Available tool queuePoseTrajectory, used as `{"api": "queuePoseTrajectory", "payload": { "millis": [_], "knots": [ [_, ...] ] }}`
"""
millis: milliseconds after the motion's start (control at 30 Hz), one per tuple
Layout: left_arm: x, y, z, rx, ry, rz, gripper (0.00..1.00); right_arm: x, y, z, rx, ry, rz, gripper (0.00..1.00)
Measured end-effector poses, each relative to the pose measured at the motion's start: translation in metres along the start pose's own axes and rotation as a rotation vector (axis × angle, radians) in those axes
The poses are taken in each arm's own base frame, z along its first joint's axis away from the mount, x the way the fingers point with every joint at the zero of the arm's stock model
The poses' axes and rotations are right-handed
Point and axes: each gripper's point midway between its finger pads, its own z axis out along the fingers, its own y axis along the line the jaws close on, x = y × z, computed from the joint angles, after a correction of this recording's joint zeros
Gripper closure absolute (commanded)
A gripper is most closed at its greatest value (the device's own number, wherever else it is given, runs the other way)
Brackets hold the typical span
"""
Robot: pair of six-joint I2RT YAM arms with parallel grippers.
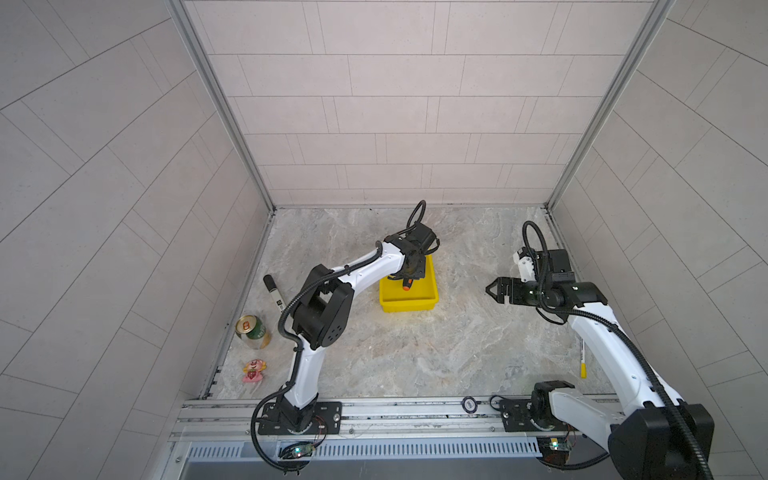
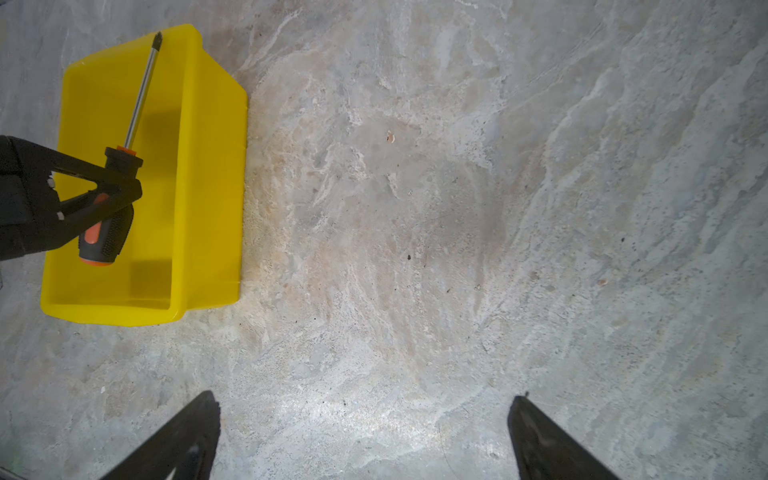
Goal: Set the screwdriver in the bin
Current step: 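Carry the screwdriver with the left gripper over the yellow bin, then lower the screwdriver into the yellow bin and open the left gripper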
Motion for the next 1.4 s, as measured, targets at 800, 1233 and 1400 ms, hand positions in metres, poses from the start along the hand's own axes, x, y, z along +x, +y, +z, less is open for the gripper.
{"api": "queuePoseTrajectory", "payload": {
  "millis": [800,1233,1400],
  "knots": [
    [0.032,0.006,0.016,-0.004,0.058,0.053,0.79,-0.005,-0.013,-0.009,0.087,-0.045,-0.021,0.00],
    [0.032,0.006,0.016,-0.006,0.054,0.061,0.73,-0.006,-0.015,-0.009,0.095,-0.046,-0.021,0.00],
    [0.031,0.005,0.016,-0.003,0.049,0.061,0.65,-0.006,-0.015,-0.009,0.095,-0.046,-0.021,0.00]
  ]
}}
